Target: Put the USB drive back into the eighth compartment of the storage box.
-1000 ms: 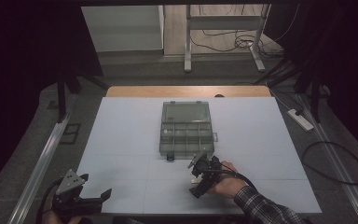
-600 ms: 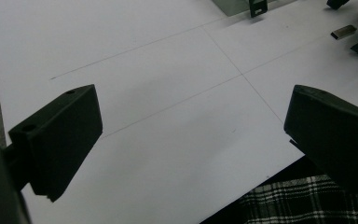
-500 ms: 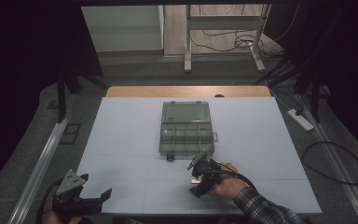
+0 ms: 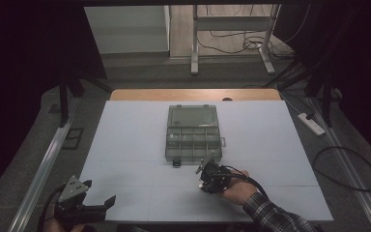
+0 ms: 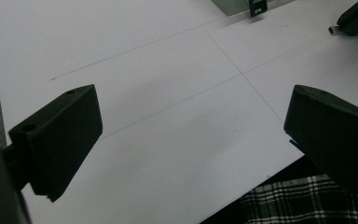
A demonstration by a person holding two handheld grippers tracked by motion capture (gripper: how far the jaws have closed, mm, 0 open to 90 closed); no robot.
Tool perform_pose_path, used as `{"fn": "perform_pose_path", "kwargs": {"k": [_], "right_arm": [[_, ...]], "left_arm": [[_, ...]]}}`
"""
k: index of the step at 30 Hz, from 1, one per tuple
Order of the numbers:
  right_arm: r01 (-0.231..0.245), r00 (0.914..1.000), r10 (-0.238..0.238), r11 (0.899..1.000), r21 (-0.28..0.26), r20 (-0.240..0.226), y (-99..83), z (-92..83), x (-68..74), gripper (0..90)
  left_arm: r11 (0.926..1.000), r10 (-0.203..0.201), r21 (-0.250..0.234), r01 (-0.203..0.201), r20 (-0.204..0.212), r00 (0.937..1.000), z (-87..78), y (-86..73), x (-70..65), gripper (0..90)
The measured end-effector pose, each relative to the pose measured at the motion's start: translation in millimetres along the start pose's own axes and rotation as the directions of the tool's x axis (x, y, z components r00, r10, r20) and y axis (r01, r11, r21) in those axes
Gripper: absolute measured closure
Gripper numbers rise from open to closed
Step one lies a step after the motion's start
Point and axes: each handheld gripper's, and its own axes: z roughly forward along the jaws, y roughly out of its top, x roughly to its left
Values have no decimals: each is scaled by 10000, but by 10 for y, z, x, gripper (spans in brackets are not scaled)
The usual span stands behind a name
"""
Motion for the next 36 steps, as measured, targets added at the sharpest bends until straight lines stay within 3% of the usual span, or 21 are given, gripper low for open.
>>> {"fn": "perform_pose_path", "kwargs": {"k": [7, 16, 36], "right_arm": [[-203, 9998, 201, 9995, -228, -80, -5, -28, -33, 787], [-611, 9981, 601, 9924, -1069, -133, -5, -164, -87, 787], [-958, 9950, 992, 9786, -1822, 98, 1, -352, -189, 787]], "left_arm": [[10000, 17, 16, -17, 6, 10000, 0, 1, -2, 45], [10000, 23, 21, -23, -3, 10000, 1, 2, -3, 45], [10000, 11, 30, -11, -16, 10000, 2, 2, -3, 46]]}}
